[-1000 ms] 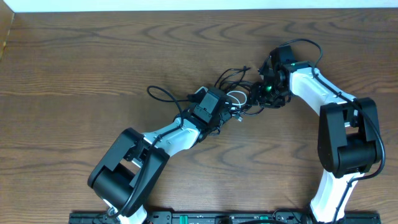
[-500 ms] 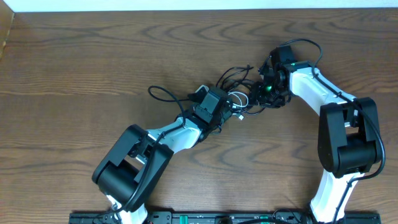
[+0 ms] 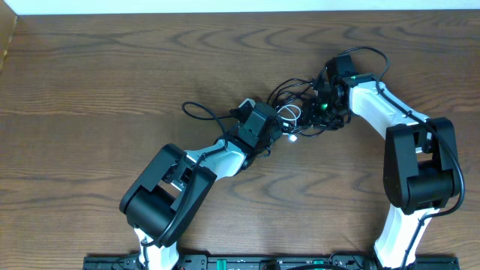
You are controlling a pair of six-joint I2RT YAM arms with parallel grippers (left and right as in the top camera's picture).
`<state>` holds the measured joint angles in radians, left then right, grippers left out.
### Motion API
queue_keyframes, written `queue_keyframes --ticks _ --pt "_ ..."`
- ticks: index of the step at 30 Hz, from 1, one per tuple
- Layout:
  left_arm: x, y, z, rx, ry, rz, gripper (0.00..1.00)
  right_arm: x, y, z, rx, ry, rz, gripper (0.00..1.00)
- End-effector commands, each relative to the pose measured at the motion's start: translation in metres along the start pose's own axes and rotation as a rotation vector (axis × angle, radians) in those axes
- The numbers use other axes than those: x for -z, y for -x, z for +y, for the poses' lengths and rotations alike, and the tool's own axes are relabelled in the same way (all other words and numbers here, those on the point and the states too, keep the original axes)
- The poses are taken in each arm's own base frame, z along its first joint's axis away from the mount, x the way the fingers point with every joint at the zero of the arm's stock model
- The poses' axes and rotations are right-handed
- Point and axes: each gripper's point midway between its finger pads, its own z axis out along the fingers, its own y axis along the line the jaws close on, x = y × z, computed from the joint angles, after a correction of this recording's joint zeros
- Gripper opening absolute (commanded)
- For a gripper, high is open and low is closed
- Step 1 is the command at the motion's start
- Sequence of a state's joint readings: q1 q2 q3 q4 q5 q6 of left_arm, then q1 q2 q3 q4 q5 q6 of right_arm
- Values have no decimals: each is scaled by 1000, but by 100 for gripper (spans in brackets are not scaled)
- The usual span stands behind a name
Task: Untangle cables
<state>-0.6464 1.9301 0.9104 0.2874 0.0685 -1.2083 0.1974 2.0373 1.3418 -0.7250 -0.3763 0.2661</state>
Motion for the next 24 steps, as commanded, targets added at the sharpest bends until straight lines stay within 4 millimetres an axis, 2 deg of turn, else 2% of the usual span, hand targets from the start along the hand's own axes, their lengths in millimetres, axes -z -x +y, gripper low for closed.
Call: queue_keyframes --ticks 1,4,6,9,12,15,22,24 --pt "-12 -10 37 -35 101 26 7 -9 -6 -21 -6 -79 18 52" --pt "-11 -15 21 -130 31 67 7 -9 -6 -21 1 -80 21 52" --pt "-7 -20 1 -232 -55 97 7 -9 -7 -21 7 -78 23 52" --pt "5 -24 -27 -357 -170 121 7 -9 -8 -16 35 -49 30 52" --pt "20 -23 -46 -450 -229 114 7 -9 -10 -5 93 14 43 52" --pt "36 -20 -57 -527 -251 95 8 -8 -11 0 130 44 46 52" --pt "81 -12 -83 -702 -305 35 7 -7 -10 -2 123 44 43 53" --pt "89 -5 -85 -712 -288 -2 7 -7 -9 -2 122 44 43 53"
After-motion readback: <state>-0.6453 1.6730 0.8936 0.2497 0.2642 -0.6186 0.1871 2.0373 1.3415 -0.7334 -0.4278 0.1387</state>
